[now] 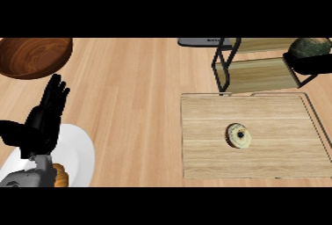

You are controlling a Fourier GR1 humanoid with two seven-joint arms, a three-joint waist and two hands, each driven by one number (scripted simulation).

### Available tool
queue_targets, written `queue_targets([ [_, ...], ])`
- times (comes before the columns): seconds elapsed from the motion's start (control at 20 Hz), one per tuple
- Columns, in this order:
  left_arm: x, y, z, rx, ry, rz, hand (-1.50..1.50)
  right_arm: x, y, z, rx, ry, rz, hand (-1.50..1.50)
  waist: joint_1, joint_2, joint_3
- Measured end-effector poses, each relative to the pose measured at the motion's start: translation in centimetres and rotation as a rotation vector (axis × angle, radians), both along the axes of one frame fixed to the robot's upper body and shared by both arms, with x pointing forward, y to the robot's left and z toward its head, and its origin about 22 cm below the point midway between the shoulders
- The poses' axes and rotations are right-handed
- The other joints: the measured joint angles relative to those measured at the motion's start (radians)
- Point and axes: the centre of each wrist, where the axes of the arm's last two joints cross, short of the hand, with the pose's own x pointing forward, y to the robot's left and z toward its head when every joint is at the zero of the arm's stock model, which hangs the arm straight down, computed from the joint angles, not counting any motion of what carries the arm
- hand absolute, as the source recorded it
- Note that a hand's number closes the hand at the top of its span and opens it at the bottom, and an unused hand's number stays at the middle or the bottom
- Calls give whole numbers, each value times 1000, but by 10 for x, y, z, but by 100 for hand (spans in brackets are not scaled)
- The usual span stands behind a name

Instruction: Pick the squash from the tray and place it in the tiered shelf

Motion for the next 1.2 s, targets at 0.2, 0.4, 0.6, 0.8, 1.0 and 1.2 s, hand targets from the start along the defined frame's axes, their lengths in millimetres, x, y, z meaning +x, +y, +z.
queue_targets([
  [0.2, 0, -6, 6, 2, 2, 4, 0, 24, -9, -13, 11, -26, 0, 150, 2, 0, 0],
  [0.4, -1, -7, 3, 1, 0, 1, 0, 44, -10, -29, -7, -33, 10, 150, 3, 1, 0],
  [0.6, -1, -6, 0, 0, -2, -3, 0, 60, -12, -39, 38, -43, -15, 150, 6, 2, 0],
  [0.8, -2, -3, -1, 4, -1, -6, 0, 75, -20, -45, 116, -19, -16, -150, 9, 3, 0],
  [1.0, -4, -4, 4, 2, 2, -12, 0, 85, -28, -51, 149, 5, 9, -150, 10, 1, -1],
  [1.2, -5, -3, 3, 1, -4, -10, 0, 90, -25, -54, 184, -5, 37, -150, 3, -3, -1],
])
